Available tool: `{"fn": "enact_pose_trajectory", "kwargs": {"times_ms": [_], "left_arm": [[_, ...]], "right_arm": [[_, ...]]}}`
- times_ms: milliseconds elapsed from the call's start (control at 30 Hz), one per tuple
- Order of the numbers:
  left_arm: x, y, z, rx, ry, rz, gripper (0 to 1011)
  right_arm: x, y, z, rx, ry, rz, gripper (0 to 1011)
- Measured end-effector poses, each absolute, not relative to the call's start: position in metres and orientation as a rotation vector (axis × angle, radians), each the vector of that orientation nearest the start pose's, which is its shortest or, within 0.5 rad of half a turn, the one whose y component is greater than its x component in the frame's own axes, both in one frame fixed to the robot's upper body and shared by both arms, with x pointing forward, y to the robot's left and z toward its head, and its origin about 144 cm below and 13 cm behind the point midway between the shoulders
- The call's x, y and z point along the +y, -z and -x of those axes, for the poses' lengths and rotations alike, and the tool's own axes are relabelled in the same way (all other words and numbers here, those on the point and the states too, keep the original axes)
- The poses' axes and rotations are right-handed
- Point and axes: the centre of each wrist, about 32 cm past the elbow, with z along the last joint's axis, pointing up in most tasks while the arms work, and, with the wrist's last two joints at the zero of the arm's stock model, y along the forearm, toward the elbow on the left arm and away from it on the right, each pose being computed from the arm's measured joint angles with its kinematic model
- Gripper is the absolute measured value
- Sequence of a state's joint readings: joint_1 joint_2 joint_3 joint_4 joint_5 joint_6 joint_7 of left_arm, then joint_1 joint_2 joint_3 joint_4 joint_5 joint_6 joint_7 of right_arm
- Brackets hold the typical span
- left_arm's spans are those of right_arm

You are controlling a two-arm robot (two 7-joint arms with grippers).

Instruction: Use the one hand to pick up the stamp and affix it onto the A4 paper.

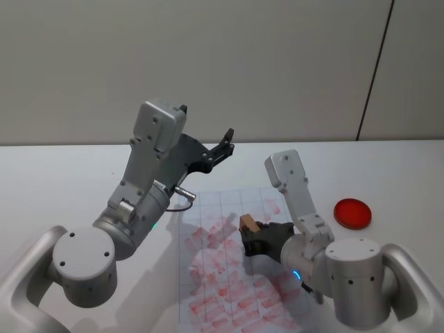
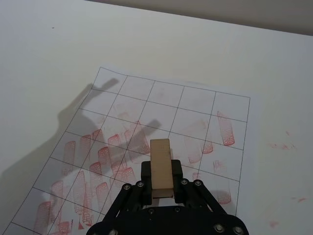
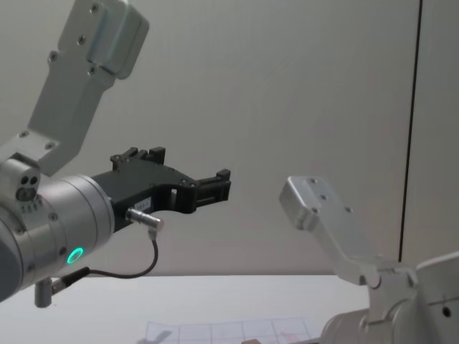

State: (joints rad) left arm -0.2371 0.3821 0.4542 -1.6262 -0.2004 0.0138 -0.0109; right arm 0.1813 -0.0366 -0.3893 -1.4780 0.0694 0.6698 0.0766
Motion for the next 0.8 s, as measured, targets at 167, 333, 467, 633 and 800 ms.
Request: {"fn": "enact_pose_trajectory", "kwargs": {"times_ms": [167, 333, 467, 633, 800], "left_arm": [[0.1984, -1.2044, -0.4920, -0.268, -1.124, -0.061, 1001], [0.1984, -1.2044, -0.4920, -0.268, -1.124, -0.061, 1002], [0.1984, -1.2044, -0.4920, -0.268, -1.124, -0.061, 1001], [0.1984, -1.2044, -0.4920, -0.268, -1.124, -0.061, 1001], [0.1984, -1.2044, -0.4920, -0.268, -1.124, -0.061, 1002]], "right_arm": [[-0.0889, -1.1691, -0.4866, 0.398, 1.052, 0.485, 219], [-0.0877, -1.1678, -0.4878, 0.410, 1.051, 0.494, 219], [-0.0871, -1.1671, -0.4886, 0.417, 1.051, 0.501, 219], [-0.0865, -1.1661, -0.4888, 0.417, 1.051, 0.514, 219], [-0.0857, -1.1652, -0.4887, 0.407, 1.045, 0.533, 219]]}}
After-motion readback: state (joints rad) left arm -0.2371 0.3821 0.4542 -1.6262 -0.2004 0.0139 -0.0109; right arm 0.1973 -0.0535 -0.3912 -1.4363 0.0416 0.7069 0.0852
